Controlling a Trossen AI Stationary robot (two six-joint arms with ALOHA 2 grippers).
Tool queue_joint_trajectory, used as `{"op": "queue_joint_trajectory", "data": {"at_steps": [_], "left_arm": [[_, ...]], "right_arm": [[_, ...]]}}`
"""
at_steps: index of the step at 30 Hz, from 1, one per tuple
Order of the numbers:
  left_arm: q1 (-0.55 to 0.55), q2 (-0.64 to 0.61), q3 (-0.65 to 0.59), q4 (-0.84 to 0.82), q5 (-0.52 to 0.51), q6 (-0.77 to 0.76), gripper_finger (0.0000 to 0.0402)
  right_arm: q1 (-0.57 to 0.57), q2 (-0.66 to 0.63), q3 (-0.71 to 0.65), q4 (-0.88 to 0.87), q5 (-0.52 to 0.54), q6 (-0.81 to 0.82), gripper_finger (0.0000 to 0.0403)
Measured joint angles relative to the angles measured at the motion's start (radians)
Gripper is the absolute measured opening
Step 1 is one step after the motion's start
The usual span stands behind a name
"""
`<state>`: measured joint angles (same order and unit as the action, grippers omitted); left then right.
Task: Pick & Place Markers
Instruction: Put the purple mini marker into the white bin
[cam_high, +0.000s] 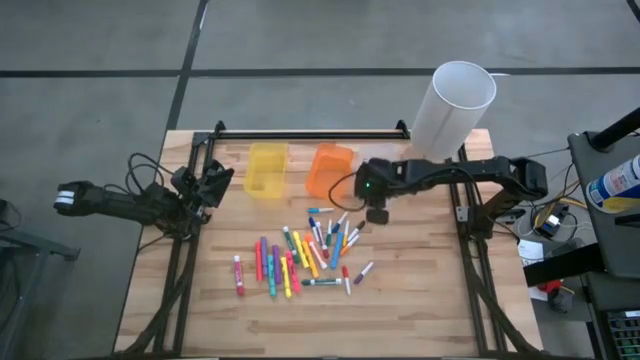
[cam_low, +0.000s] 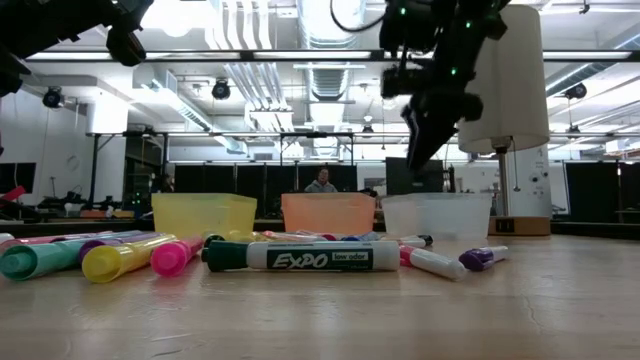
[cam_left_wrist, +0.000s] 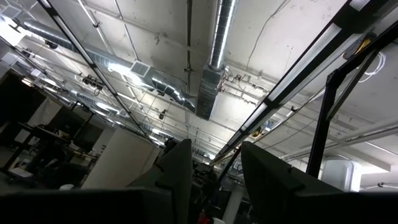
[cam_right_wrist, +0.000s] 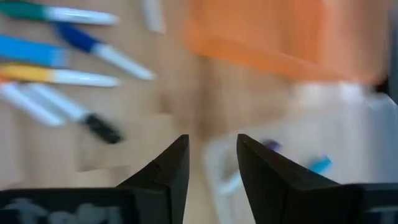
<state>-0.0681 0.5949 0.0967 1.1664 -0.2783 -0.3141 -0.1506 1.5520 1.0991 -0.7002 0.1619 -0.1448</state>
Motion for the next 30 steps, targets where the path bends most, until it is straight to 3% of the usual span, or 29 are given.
{"op": "queue_joint_trajectory", "data": {"at_steps": [11,19,30], "left_arm": [[0.000,0.000,0.000,0.000,0.000,-0.001,0.0133],[0.000,0.000,0.000,0.000,0.000,-0.001,0.0133],[0.001,0.005,0.000,0.000,0.000,-0.008,0.0133]], "right_arm": [[0.201,0.001,0.005,0.014,-0.082,-0.138,0.0128],[0.308,0.029,0.004,0.061,-0.192,-0.131,0.0124],[0.423,0.146,0.010,0.088,-0.201,-0.117,0.0118]]}}
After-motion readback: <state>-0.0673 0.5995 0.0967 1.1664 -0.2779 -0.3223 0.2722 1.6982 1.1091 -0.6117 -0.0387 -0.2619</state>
